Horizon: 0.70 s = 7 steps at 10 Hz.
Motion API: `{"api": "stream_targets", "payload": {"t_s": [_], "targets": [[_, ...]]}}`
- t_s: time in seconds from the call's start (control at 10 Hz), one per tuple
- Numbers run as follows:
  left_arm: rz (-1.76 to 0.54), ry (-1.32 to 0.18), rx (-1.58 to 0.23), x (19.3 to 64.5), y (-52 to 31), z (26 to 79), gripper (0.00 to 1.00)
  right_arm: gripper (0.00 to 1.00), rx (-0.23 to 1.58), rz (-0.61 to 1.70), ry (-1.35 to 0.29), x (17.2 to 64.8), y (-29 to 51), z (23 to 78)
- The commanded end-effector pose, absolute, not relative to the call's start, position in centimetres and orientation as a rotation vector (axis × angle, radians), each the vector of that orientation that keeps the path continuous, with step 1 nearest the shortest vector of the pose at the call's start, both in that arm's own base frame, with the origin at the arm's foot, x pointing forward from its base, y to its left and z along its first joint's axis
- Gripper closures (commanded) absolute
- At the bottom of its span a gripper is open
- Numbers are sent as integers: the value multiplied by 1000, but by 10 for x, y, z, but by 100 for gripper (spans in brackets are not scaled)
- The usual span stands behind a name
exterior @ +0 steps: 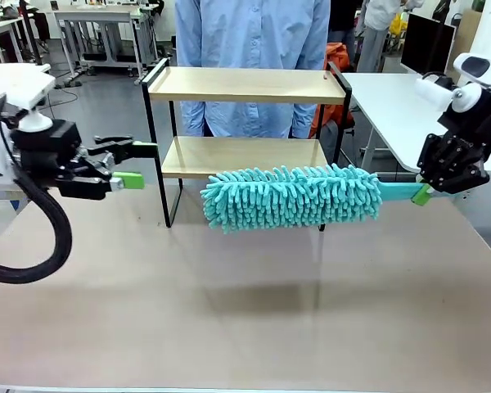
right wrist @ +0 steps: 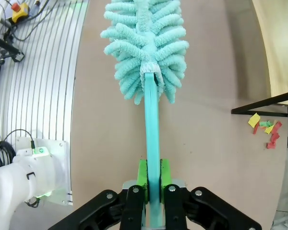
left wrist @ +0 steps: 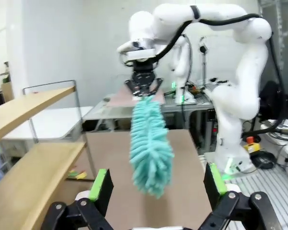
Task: Clean the shelf.
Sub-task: Hand the Duster back to the human.
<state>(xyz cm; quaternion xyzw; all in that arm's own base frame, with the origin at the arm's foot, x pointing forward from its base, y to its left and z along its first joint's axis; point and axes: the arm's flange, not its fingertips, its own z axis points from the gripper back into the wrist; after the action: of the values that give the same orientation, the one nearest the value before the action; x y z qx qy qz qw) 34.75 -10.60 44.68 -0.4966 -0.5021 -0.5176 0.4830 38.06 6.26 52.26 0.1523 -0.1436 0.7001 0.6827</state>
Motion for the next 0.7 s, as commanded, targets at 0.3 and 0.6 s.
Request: {"api": "stream_targets", "payload": {"t_s": [0.3, 0.6], "targets": [[-1213, -1173, -1171, 325, -159, 409, 0, 87, 366, 1579, -352, 381, 61, 525], [-1165, -1175, -1143, 339, -176, 393, 0, 87, 366, 1579, -352, 381, 61, 525]]}}
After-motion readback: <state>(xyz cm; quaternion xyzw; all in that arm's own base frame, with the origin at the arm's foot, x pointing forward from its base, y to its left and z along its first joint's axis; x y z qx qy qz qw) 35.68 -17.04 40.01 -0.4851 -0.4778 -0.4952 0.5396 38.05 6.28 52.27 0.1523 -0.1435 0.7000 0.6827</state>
